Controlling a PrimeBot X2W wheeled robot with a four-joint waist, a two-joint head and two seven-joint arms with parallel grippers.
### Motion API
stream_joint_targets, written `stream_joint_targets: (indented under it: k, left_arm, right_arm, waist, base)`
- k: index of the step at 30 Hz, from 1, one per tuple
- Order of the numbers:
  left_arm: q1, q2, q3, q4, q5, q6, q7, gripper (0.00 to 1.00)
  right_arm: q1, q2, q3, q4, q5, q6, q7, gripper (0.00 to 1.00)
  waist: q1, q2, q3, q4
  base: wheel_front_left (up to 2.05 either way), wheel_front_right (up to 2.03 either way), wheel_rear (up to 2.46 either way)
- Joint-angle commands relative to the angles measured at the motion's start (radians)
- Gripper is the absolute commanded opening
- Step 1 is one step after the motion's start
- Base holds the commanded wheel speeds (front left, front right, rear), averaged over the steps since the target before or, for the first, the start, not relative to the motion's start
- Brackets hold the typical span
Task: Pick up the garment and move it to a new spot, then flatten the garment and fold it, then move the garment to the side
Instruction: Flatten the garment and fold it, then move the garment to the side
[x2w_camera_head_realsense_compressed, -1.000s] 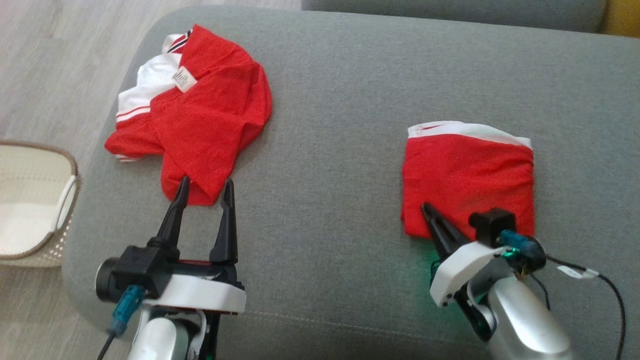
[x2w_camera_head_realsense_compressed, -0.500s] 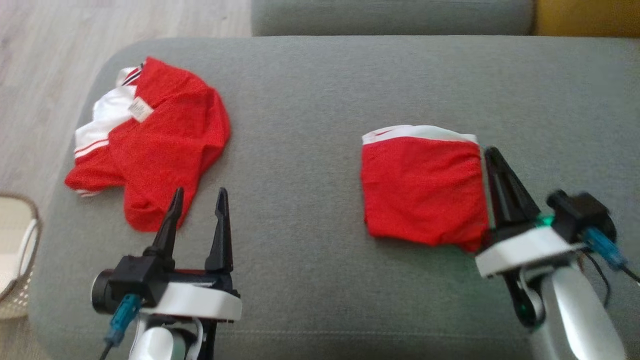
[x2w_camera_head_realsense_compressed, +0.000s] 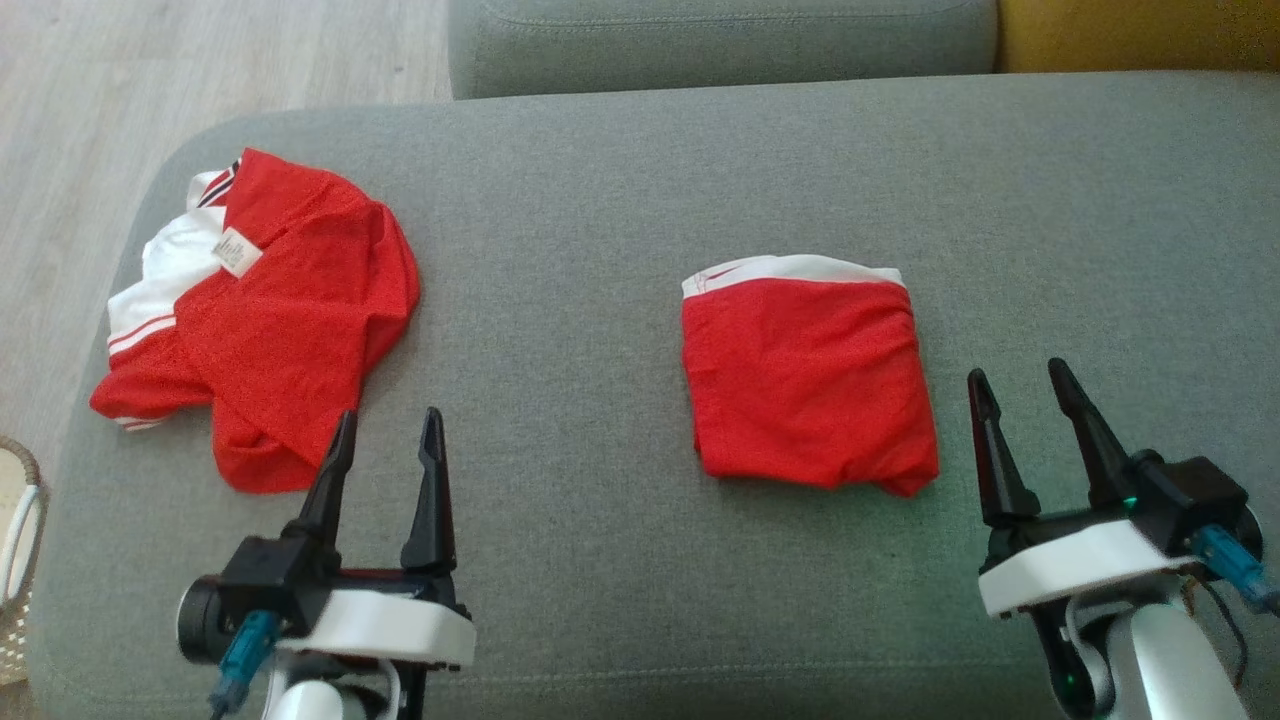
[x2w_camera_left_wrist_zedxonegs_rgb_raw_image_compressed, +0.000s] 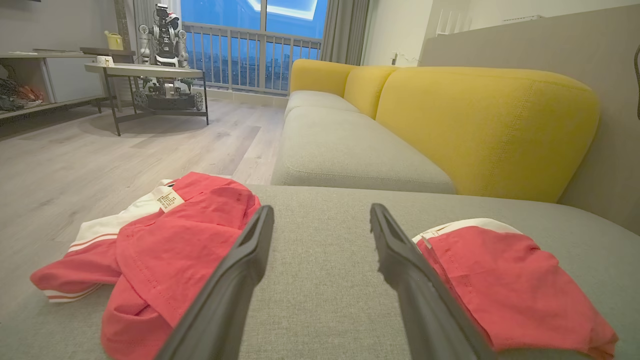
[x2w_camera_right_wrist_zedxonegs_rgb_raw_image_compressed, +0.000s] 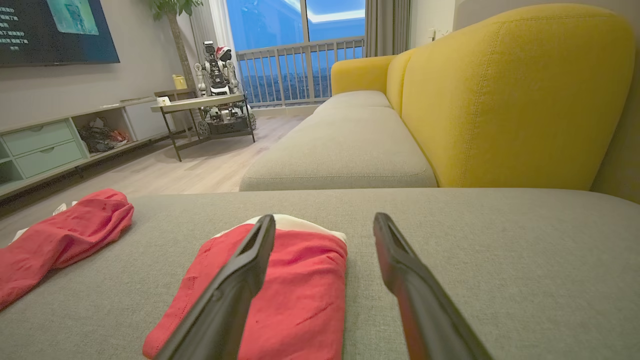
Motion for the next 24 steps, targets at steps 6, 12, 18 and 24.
stream_joint_targets:
  k: [6,12,18,24]
  left_arm:
    - [-0.027,0.001,0.038,-0.029,0.012,-0.003,-0.006,1.00]
    - [-0.028,0.001,0.035,-0.025,0.016,-0.006,-0.006,1.00]
    - [-0.025,0.001,0.031,-0.021,0.018,-0.008,-0.006,1.00]
    - [-0.029,0.001,0.030,-0.019,0.022,-0.015,-0.006,1.00]
  right_arm:
    - [-0.020,0.001,0.027,-0.047,0.011,0.000,-0.009,1.00]
    - [-0.022,0.001,0.024,-0.047,0.014,0.000,-0.009,1.00]
    - [-0.022,0.001,0.020,-0.046,0.020,0.000,-0.009,1.00]
    - [-0.025,0.001,0.017,-0.017,0.037,0.000,-0.009,1.00]
  waist:
    - [0.0001,0.0000,-0.004,0.009]
    - [0.0001,0.0000,-0.008,0.019]
    - [0.0001,0.0000,-0.011,0.023]
    - [0.0001,0.0000,0.004,0.028]
  base:
    - [0.00,0.00,0.00]
    - [0.00,0.00,0.00]
    - [0.00,0.00,0.00]
    - [0.00,0.00,0.00]
